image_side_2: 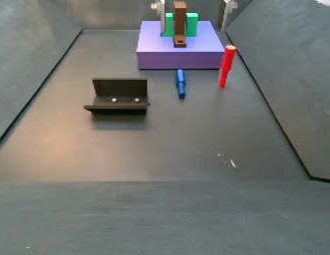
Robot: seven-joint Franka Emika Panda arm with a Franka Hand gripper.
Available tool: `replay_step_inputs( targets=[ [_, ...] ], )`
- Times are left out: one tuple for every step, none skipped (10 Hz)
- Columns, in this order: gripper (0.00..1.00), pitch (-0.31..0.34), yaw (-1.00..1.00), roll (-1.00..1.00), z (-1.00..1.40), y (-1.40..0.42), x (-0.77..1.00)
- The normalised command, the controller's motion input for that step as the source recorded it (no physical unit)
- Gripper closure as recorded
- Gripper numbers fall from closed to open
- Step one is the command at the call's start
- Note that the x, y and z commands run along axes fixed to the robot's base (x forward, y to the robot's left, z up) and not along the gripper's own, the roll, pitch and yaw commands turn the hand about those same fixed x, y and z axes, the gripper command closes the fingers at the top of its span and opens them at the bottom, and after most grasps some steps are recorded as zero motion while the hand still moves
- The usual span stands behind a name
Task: Pick up the blue object. Move up. Place the blue object on the fixture. Regrasp the blue object. Move to above the board. Insert the blue object.
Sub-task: Pick up the blue object.
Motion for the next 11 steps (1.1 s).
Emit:
replay_step_inputs(
  targets=[
    [0.00, 0.031, -0.21, 0.08, -0.23, -0.76, 0.43],
    [0.00, 0.000, -0.25, 0.03, -0.27, -0.78, 0.44],
    [0.00, 0.000, -0.30, 0.00, -0.27, -0.73, 0.41],
    [0.00, 0.000, -0.31, 0.00, -0.28, -0.70, 0.41],
    [0.00, 0.000, -0.32, 0.00, -0.28, -0.65, 0.43],
    [0.00, 0.000, -0.33, 0.00, -0.30, -0.61, 0.44],
    [0.00, 0.000, -0.31, -0.05, -0.31, -0.44, 0.39],
    [0.00, 0.000, -0.25, -0.05, -0.32, -0.39, 0.29],
    [0.00, 0.000, -0.21, -0.06, -0.32, -0.35, 0.24],
    [0.00, 0.000, -0.18, -0.05, -0.35, -0.35, 0.21],
    [0.00, -0.039, -0.05, -0.04, -0.39, -0.29, 0.03]
  ],
)
